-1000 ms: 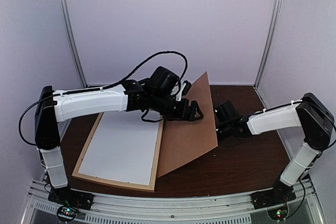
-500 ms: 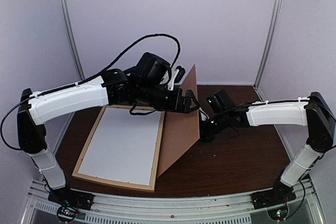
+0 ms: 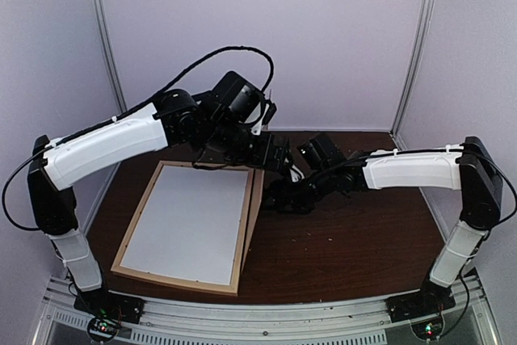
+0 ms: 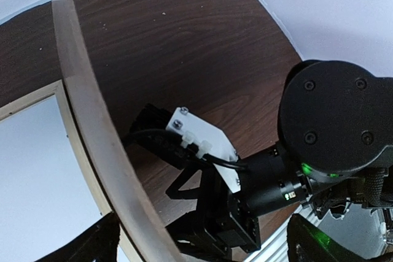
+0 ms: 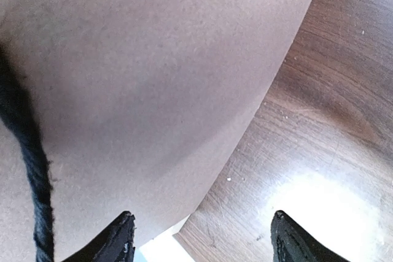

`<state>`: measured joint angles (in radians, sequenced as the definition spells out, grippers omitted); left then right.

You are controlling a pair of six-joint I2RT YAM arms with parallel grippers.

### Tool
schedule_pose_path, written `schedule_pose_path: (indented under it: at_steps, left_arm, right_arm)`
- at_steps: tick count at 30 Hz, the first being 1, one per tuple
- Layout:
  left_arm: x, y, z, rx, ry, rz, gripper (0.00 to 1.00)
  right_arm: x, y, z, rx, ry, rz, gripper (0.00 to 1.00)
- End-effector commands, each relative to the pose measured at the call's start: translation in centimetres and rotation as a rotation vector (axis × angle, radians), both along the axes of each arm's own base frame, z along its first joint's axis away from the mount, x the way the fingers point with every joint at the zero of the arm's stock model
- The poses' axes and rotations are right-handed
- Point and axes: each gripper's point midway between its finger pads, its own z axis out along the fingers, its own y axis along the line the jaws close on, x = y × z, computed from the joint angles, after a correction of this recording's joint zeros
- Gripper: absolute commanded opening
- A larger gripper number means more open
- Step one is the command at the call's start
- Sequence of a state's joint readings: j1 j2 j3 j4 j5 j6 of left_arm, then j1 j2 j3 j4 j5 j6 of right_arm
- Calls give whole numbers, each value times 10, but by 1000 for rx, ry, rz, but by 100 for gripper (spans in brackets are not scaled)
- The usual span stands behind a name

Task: Put the photo into the frame
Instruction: Pick up the backboard from the center of the board.

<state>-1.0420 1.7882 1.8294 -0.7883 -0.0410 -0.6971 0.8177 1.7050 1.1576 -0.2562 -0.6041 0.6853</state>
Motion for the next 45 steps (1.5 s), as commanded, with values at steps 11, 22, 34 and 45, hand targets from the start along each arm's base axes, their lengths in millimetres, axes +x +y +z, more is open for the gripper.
schedule_pose_path:
  at_steps: [11,22,34,45]
  left_arm:
    - [14,61,4,209,8,119,82]
    - [22,96,3,276,28,172,55]
    - [31,121,4,297,44,196,37]
    - [36,136,8,319,32,215,23]
  right_arm:
    - [-1,43,-4,-1,-27,67,75]
    - [-1,44,-22,-29,-3,78,76]
    - [-6,39,-44,-73,28,83,75]
    - [-6,36,-56,-93,42,79,75]
